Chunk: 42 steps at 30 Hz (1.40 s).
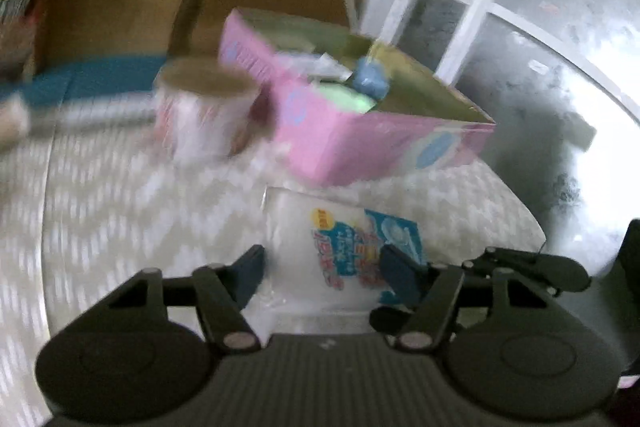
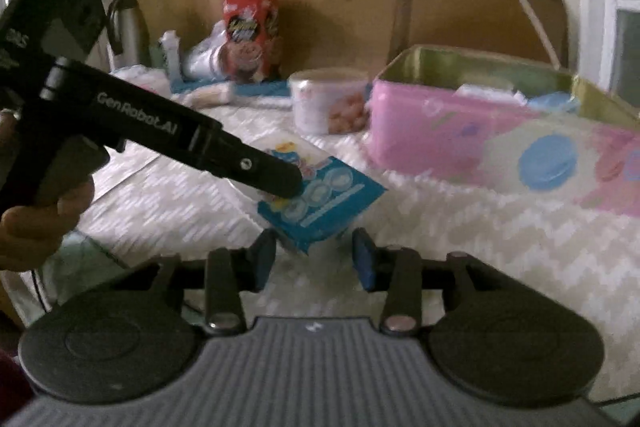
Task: Organize soft objects
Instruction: 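Carry the sponge packet into the pink tin and release it, then move the right gripper back and grasp the cotton swab pack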
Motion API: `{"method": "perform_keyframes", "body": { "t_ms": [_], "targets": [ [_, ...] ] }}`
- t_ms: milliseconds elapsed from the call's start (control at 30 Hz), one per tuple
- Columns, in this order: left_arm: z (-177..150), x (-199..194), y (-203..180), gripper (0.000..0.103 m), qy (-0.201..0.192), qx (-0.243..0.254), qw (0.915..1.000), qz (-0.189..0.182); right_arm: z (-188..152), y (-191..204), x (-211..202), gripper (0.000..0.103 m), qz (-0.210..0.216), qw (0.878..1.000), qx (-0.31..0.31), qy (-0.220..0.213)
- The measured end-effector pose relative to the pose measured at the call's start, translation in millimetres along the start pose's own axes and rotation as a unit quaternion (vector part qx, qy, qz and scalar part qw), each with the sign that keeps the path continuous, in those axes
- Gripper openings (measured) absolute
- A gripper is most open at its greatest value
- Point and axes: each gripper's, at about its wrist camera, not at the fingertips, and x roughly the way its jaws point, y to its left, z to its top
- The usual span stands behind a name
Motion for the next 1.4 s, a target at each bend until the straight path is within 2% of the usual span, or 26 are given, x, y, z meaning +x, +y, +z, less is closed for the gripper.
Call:
{"method": "perform_keyframes", "body": {
  "t_ms": [67,167,233,333,400,467,533,600,700,733,833,933,1100,1167,1267,1400],
  "targets": [
    [16.2,-3.7,-14.3,0.063,-0.020,0.021,0.9996,-0.006,2.1,-4.3,-9.5,0.044,-0.013,1.000,-0.002,-0.018],
    [46.1,0.0,-32.4,0.066,-0.046,0.039,0.9978,-0.028,10.6,-17.8,-30.1,0.044,-0.036,0.997,0.004,-0.070],
    [66.1,11.8,-47.0,0.066,-0.053,0.055,0.9965,-0.035,20.1,-28.2,-41.5,0.044,-0.062,0.992,-0.002,-0.105],
    [92.5,42.5,-69.8,0.066,-0.059,0.074,0.9949,-0.036,34.1,-51.6,-46.2,0.044,-0.106,0.986,-0.001,-0.133],
    [108.0,65.0,-82.9,0.067,-0.062,0.076,0.9946,-0.033,42.7,-71.8,-43.5,0.044,-0.129,0.982,0.011,-0.139],
    [120.9,88.5,-95.8,0.075,-0.066,0.082,0.9941,-0.025,49.2,-91.0,-38.6,0.044,-0.153,0.978,0.022,-0.141],
    [129.9,110.8,-103.2,0.093,-0.061,0.082,0.9947,-0.004,55.4,-111.9,-30.8,0.047,-0.178,0.973,0.029,-0.143],
    [131.9,128.5,-107.2,0.094,-0.047,0.076,0.9958,0.022,62.3,-131.1,-14.4,0.061,-0.213,0.967,0.028,-0.138],
    [124.6,129.2,-103.1,0.094,-0.035,0.059,0.9975,0.017,63.5,-153.5,9.0,0.061,-0.294,0.949,0.026,-0.112],
    [120.0,123.4,-101.4,0.094,-0.040,0.060,0.9973,0.009,62.1,-159.3,11.4,0.062,-0.303,0.946,0.034,-0.107],
    [106.9,102.5,-100.3,0.094,-0.057,0.080,0.9951,0.010,51.1,-163.0,-2.8,0.064,-0.278,0.949,0.067,-0.134],
    [93.2,82.0,-100.7,0.094,-0.065,0.095,0.9933,0.011,39.6,-149.2,-13.5,0.064,-0.285,0.945,0.071,-0.147],
    [67.9,49.5,-94.0,0.094,-0.073,0.106,0.9913,0.029,30.1,-135.9,-28.1,0.064,-0.267,0.939,0.116,-0.183],
    [55.7,36.6,-81.0,0.094,-0.072,0.094,0.9922,0.038,23.4,-124.0,-36.8,0.064,-0.260,0.936,0.137,-0.196],
    [35.5,14.1,-49.6,0.094,-0.071,0.064,0.9935,0.062,18.6,-110.2,-41.1,0.064,-0.242,0.937,0.155,-0.201],
    [6.1,-20.2,4.3,0.092,-0.074,0.020,0.9897,0.120,17.5,-82.2,-30.5,0.063,-0.203,0.952,0.140,-0.183]
  ]
}}
